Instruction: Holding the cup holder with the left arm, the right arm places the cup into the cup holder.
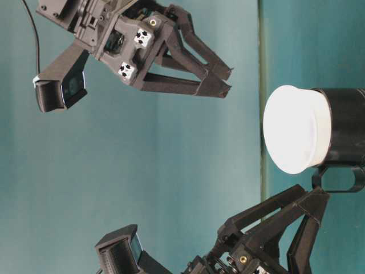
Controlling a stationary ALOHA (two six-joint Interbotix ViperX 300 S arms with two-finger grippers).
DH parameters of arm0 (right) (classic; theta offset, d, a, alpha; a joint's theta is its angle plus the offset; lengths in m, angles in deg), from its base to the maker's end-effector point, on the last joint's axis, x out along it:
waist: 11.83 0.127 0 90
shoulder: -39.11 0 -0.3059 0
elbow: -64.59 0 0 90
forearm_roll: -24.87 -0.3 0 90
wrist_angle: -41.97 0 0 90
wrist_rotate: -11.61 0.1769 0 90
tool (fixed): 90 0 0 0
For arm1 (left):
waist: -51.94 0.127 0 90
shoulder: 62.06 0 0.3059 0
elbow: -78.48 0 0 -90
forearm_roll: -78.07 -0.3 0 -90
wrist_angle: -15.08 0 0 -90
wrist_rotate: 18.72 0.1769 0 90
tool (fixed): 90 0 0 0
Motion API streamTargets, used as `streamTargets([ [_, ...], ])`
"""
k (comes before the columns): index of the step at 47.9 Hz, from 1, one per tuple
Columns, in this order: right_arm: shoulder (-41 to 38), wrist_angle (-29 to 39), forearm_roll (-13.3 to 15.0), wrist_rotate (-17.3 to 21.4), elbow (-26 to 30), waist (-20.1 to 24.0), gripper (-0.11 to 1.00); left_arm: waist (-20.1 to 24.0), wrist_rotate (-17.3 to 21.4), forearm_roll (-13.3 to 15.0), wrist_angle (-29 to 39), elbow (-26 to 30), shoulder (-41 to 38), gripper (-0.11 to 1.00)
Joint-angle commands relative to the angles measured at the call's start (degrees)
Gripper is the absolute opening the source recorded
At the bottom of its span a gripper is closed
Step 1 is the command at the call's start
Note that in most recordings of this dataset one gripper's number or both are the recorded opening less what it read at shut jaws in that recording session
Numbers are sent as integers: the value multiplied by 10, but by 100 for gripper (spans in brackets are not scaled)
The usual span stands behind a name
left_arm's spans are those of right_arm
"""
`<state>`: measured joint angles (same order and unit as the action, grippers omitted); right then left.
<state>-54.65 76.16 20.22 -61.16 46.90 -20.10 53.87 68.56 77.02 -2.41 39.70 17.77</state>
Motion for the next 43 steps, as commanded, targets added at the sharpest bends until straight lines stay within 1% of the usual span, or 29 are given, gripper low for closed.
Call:
streamTargets([
  [1, 32, -4, -1, 5, 6, 2, 90, -1, 1, -2, -4, 5, 14, 84],
  [36, 32, -4, -1, 6, 6, 4, 90, -2, -2, -2, -3, 6, 14, 84],
  [43, 32, -4, -1, 12, 5, 4, 90, -1, -2, -2, -3, 5, 14, 84],
])
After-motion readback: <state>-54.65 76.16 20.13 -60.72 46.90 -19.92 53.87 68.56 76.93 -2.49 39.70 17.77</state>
